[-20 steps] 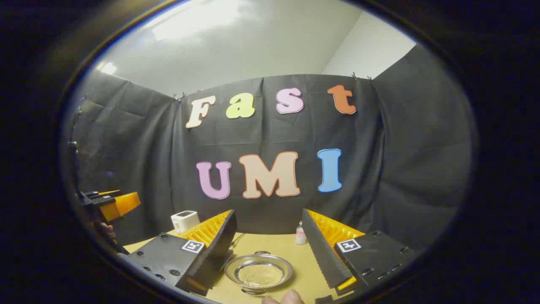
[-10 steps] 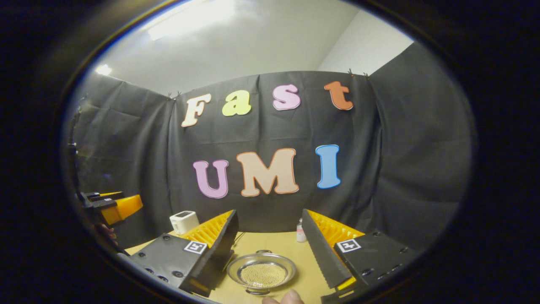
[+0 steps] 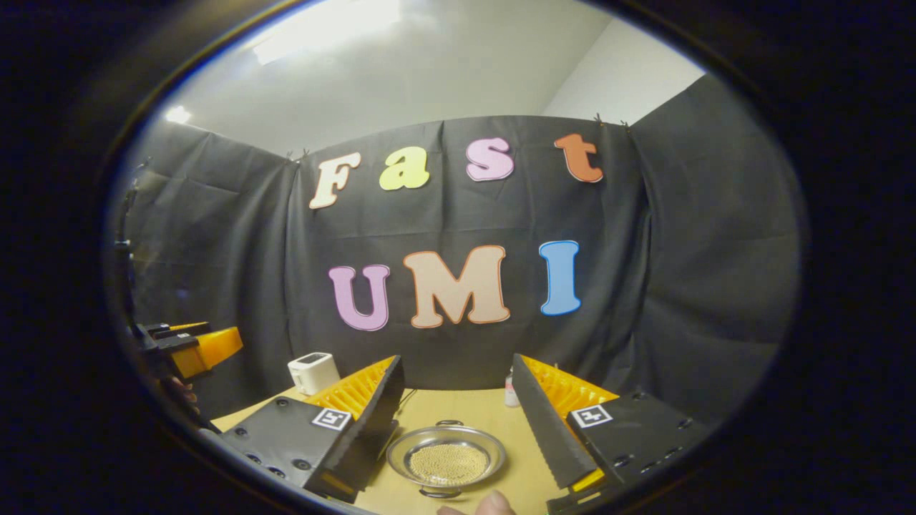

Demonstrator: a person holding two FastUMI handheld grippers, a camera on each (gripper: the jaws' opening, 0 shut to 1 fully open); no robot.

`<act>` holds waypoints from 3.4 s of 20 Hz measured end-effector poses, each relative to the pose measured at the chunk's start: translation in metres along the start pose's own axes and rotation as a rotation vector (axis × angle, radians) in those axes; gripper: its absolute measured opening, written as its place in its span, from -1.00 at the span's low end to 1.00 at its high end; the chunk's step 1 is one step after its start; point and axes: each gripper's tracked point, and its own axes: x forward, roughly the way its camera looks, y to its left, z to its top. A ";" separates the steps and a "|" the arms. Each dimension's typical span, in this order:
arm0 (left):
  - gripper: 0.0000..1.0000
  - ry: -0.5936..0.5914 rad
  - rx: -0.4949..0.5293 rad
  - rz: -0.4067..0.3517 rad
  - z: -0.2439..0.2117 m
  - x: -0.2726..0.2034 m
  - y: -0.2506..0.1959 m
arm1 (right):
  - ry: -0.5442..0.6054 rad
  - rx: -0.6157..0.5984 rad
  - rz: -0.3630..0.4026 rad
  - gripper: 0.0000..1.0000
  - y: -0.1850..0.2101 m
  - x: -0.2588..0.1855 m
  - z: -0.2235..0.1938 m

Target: First push the handle of the pot to place it horizontally, then grasp the pot with both hands and set it on the induction cooktop.

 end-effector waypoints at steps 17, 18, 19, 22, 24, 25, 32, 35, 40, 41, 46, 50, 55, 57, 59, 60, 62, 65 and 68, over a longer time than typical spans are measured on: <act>0.76 0.045 -0.025 0.009 -0.036 -0.024 0.065 | 0.219 0.007 0.057 0.83 0.073 0.008 -0.082; 0.76 0.048 -0.030 0.002 -0.039 -0.024 0.067 | 0.246 0.008 0.053 0.83 0.077 0.008 -0.091; 0.78 0.057 -0.037 -0.001 -0.044 -0.025 0.070 | 0.274 0.010 0.056 0.83 0.082 0.007 -0.098; 0.78 0.063 -0.061 0.021 -0.048 -0.023 0.084 | 0.350 -0.012 0.080 0.59 0.095 0.008 -0.123; 0.75 0.063 -0.062 0.051 -0.050 -0.023 0.093 | 0.414 -0.004 0.109 0.43 0.101 0.014 -0.145; 0.78 0.062 -0.061 0.068 -0.050 -0.021 0.095 | 0.445 0.003 0.120 0.31 0.103 0.019 -0.159; 0.87 0.099 -0.025 0.136 -0.056 -0.007 0.083 | 0.596 0.025 0.165 -0.77 0.085 0.033 -0.212; 0.87 0.116 -0.027 0.157 -0.057 0.001 0.066 | 0.649 0.034 0.212 -0.99 0.081 0.054 -0.255; 0.87 0.178 -0.001 0.229 -0.068 0.002 0.053 | 0.876 0.114 0.342 -0.94 0.090 0.038 -0.324; 0.87 0.191 -0.003 0.249 -0.069 0.000 0.051 | 0.918 0.129 0.359 -1.00 0.091 0.034 -0.338; 0.87 0.237 0.004 0.315 -0.076 -0.016 0.044 | 1.058 0.129 0.404 -1.00 0.090 0.020 -0.380; 0.97 0.260 -0.012 0.274 -0.085 0.002 0.035 | 1.121 0.081 0.399 -1.00 0.090 0.014 -0.399; 0.88 0.254 -0.020 0.245 -0.090 0.012 0.038 | 1.197 0.039 0.368 -0.94 0.086 0.015 -0.420; 0.88 0.268 -0.021 0.246 -0.094 0.009 0.046 | 1.213 0.033 0.349 -1.00 0.081 0.016 -0.426; 0.88 0.272 -0.038 0.257 -0.099 0.007 0.056 | 1.238 0.058 0.334 -0.95 0.081 0.014 -0.428; 0.88 0.278 -0.049 0.263 -0.101 0.007 0.061 | 1.243 0.063 0.324 -0.94 0.080 0.014 -0.429; 0.88 0.292 -0.070 0.271 -0.106 0.007 0.068 | 1.241 0.055 0.294 -0.94 0.073 0.019 -0.430; 0.88 0.277 -0.065 0.271 -0.102 0.011 0.076 | 1.242 0.045 0.268 -0.94 0.067 0.016 -0.433; 0.77 0.277 -0.054 0.254 -0.104 0.014 0.074 | 1.246 0.031 0.254 -0.95 0.053 0.019 -0.434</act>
